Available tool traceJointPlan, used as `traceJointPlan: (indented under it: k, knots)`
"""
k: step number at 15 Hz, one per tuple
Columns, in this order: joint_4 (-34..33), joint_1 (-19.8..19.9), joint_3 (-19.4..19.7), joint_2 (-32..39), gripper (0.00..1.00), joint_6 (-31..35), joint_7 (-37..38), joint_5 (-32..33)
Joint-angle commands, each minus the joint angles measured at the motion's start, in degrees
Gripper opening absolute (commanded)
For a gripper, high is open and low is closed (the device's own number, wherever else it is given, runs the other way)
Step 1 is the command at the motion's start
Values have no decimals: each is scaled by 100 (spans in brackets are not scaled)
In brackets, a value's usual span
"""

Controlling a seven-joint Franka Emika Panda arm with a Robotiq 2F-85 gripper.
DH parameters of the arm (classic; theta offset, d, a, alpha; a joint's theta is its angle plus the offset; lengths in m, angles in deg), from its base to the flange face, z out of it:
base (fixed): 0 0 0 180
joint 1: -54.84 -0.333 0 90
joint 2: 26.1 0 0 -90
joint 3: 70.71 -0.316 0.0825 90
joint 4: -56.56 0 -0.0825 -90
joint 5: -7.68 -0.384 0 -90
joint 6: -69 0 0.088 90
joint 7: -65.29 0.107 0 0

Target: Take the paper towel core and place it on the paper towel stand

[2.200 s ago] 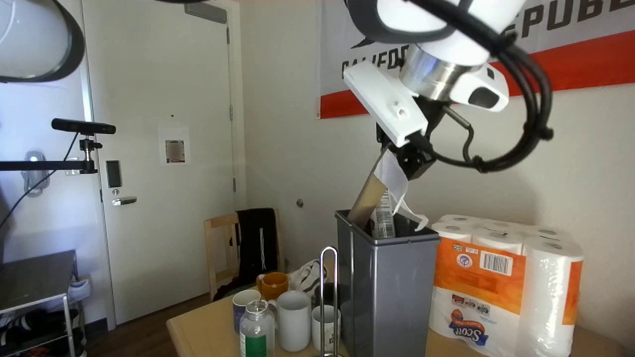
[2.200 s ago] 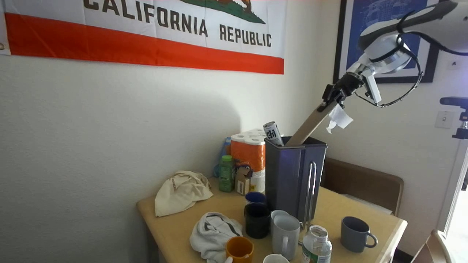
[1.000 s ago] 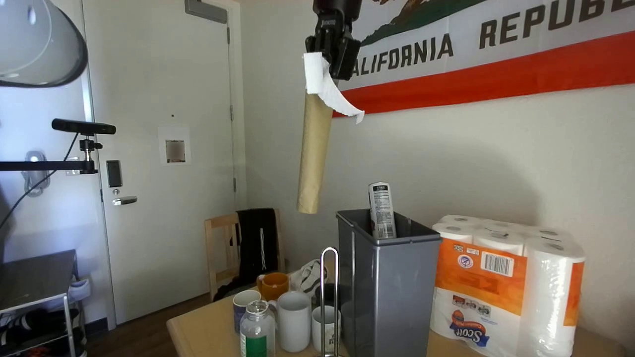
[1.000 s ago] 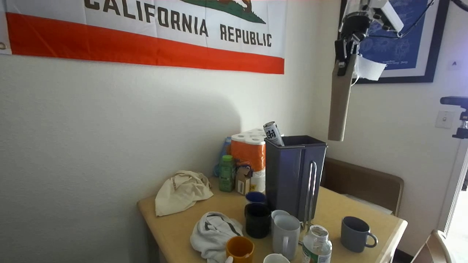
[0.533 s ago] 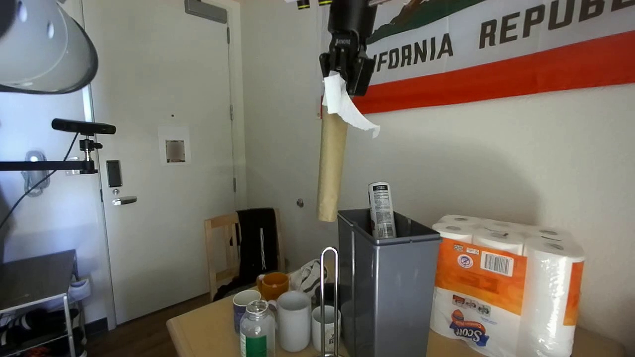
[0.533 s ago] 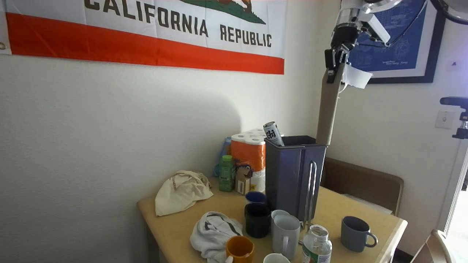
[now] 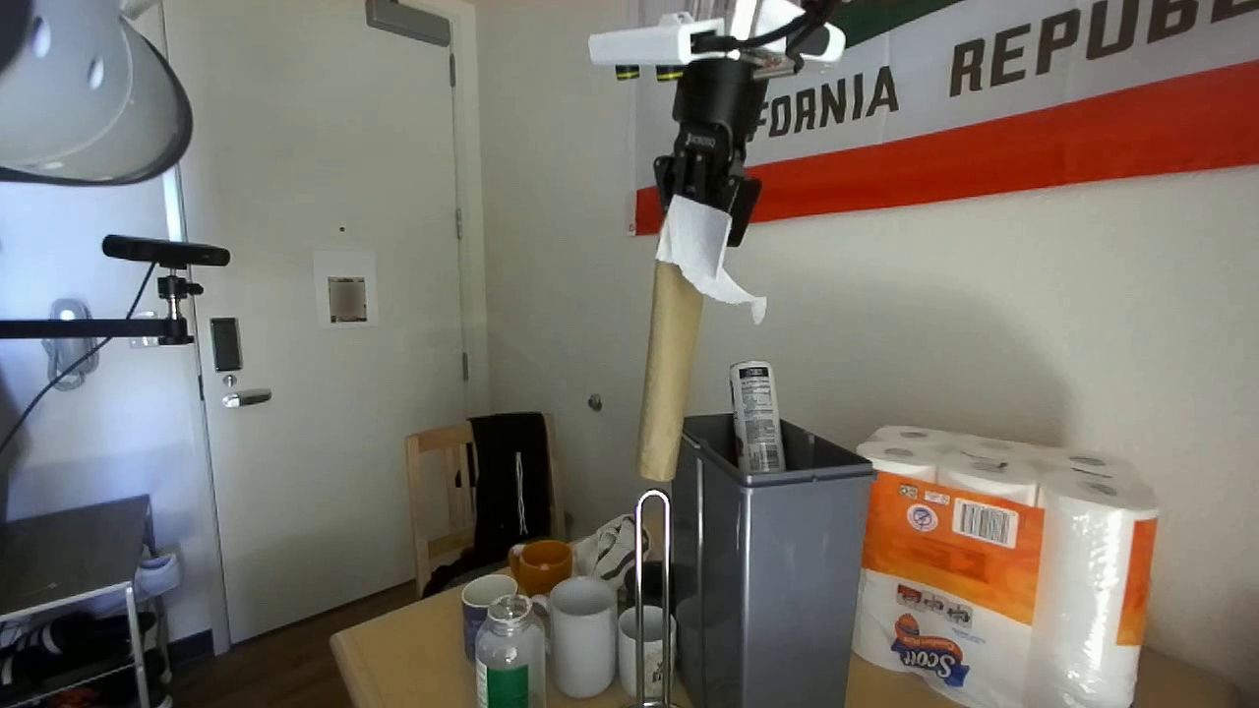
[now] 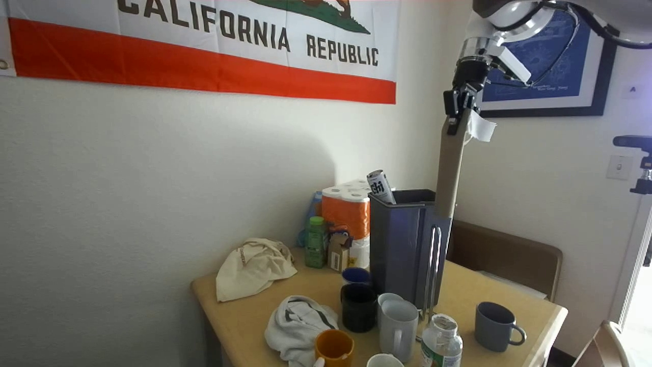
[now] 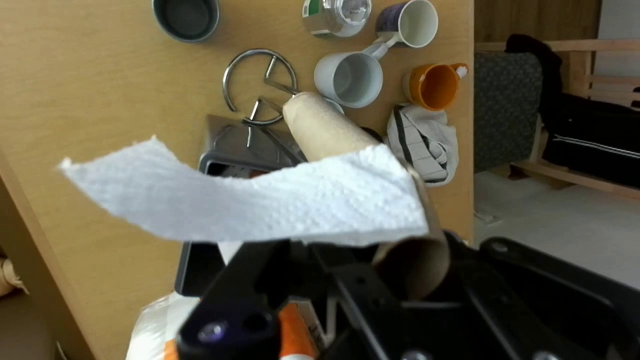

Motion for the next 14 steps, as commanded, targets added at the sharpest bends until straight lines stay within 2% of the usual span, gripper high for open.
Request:
traceJointPlan:
  k: [1,14]
  knots:
    - [749,-74,2,-384,3,274,-41,24]
    - [1955,-255,-23,-1008,3,1088,-94,50]
